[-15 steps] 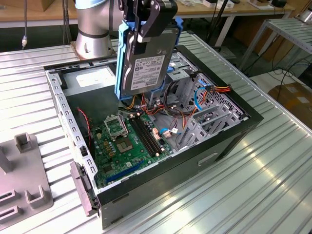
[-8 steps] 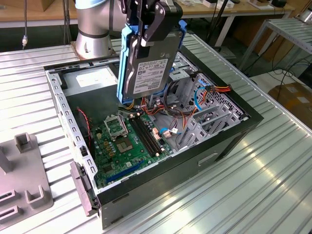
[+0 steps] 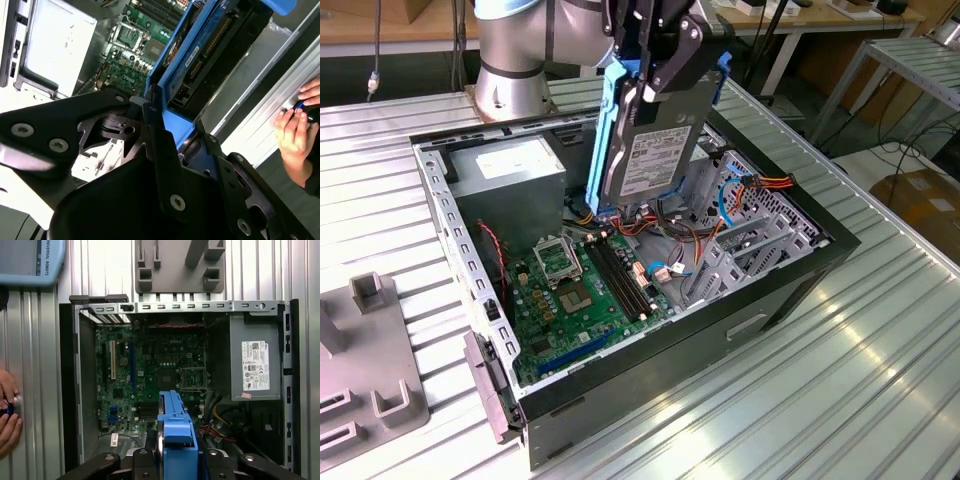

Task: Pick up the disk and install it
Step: 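Insert the disk into the insertion slot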

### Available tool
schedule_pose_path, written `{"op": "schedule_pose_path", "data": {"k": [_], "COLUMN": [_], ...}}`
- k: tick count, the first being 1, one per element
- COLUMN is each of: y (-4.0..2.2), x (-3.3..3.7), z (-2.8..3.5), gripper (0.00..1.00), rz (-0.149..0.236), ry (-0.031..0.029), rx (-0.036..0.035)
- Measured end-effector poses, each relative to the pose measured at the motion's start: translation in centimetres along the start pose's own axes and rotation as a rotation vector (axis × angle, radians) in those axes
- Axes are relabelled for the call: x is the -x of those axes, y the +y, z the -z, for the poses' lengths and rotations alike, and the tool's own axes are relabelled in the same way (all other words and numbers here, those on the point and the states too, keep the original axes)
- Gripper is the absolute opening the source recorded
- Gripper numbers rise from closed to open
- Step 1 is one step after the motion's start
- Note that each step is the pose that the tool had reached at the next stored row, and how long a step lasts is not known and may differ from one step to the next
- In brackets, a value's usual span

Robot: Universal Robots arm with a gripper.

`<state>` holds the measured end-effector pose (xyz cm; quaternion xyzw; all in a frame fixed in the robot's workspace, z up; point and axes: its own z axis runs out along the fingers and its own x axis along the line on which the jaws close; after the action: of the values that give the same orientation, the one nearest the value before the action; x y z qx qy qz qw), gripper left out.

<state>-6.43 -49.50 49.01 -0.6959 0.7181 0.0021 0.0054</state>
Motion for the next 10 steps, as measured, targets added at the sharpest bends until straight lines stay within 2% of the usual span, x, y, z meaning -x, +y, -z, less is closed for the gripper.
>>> {"op": "schedule_pose_path", "data": {"k": [3, 6, 8, 10], "y": [-1.07, -1.52, -1.58, -1.63], "x": [0.02, -0.20, -0.88, -1.93], "z": [-0.08, -0.11, -0.13, -0.13], "gripper": [0.37, 0.37, 0.37, 0.37], "rz": [0.000, 0.000, 0.000, 0.000], "ry": [0.0019, 0.0041, 0.0043, 0.0049], "rx": [-0.0001, 0.0000, -0.0001, -0.0001]}}
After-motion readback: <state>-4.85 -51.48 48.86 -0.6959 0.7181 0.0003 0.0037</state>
